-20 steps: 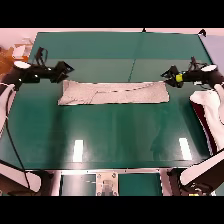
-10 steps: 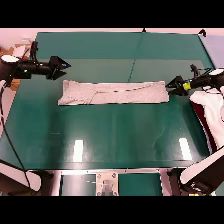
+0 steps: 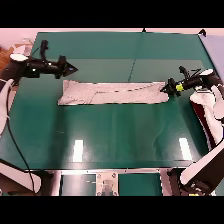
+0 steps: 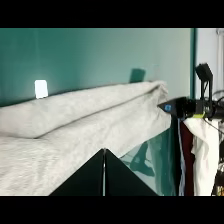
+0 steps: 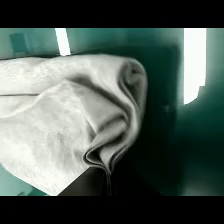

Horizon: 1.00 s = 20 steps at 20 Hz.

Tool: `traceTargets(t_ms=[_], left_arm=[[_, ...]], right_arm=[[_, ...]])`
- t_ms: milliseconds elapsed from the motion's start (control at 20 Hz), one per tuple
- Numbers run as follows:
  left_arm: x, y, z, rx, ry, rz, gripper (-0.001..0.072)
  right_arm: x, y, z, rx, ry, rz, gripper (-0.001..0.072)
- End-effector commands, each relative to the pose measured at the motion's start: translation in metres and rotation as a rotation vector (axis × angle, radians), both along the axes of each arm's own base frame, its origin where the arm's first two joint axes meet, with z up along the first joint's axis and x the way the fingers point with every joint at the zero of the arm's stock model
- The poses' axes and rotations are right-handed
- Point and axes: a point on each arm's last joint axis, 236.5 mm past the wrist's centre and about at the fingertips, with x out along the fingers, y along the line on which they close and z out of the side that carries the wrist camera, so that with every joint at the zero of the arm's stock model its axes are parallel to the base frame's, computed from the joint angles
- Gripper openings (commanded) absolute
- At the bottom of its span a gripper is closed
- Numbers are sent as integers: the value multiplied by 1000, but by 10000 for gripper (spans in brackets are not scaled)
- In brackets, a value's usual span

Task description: Fold the shirts.

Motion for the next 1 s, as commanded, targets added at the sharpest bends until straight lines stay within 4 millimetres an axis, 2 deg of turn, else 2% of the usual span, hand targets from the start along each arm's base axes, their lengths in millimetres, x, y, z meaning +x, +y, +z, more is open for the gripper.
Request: traceTargets(t_ms=[0, 100, 250, 400, 550, 750, 850, 950], left_arm=[[-12, -57, -14, 79, -30, -85, 19], [-24, -106, -28, 126, -58, -146, 20], [-28, -171, -54, 157, -107, -145, 20], [-39, -227, -88, 169, -114, -125, 20], [-55, -264, -112, 161, -77, -144, 20], [-59, -309, -119, 111, -64, -184, 20], [-61, -322, -124, 86, -26, -207, 19], [-59, -324, -124, 74, -8, -204, 20]], right_arm=[[-1, 12, 65, 47, -67, 71, 10], [-9, 18, 115, 44, -117, 112, 10], [-23, 34, 188, 57, -227, 136, 10], [-34, 53, 241, 67, -340, 155, 10], [-40, 70, 260, 79, -382, 185, 11], [-43, 100, 262, 99, -384, 248, 11], [-43, 108, 262, 101, -388, 263, 11], [-43, 111, 262, 102, -389, 267, 11]])
